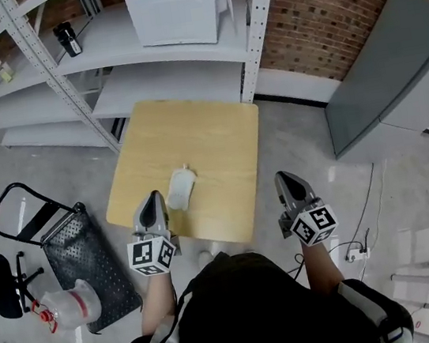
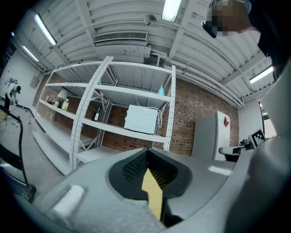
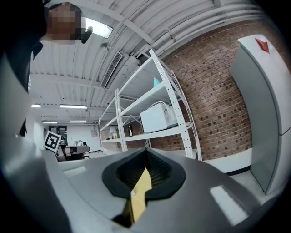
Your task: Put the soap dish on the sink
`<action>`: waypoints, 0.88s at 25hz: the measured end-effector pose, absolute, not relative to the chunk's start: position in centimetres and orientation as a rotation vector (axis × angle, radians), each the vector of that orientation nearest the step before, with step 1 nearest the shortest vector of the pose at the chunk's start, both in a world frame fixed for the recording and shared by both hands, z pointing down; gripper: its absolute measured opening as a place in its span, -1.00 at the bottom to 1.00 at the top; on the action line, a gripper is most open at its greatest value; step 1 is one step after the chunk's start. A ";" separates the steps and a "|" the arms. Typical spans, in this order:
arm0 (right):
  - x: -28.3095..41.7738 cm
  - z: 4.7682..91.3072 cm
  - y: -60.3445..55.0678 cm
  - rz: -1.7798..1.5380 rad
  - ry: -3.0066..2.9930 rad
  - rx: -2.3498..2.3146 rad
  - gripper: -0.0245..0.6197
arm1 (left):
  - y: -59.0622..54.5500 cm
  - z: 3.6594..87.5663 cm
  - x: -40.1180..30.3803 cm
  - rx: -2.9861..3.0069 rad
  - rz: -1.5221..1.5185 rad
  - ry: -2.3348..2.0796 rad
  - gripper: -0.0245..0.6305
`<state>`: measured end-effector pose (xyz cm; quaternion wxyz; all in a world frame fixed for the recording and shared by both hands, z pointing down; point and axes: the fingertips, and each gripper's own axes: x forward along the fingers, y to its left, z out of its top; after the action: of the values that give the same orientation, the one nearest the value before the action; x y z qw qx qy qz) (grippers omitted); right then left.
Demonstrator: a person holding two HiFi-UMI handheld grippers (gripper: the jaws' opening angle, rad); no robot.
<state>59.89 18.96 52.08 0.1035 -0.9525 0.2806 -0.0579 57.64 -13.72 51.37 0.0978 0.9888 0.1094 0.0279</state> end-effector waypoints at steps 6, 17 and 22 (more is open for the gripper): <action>59.8 52.2 18.5 -0.170 0.857 -2.809 -0.90 | -13.2 52.5 57.2 2.942 0.122 0.327 -0.92; 60.1 52.3 18.8 -0.165 0.839 -2.800 -0.91 | -12.5 52.9 57.7 2.939 0.148 0.344 -0.92; 60.0 52.1 19.2 -0.148 0.817 -2.807 -0.90 | -12.1 52.9 57.8 2.935 0.146 0.360 -0.92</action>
<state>60.02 19.18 52.08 0.1072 -0.9534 0.2774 -0.0504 57.76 -12.08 52.85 0.0902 0.9873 0.1210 0.0493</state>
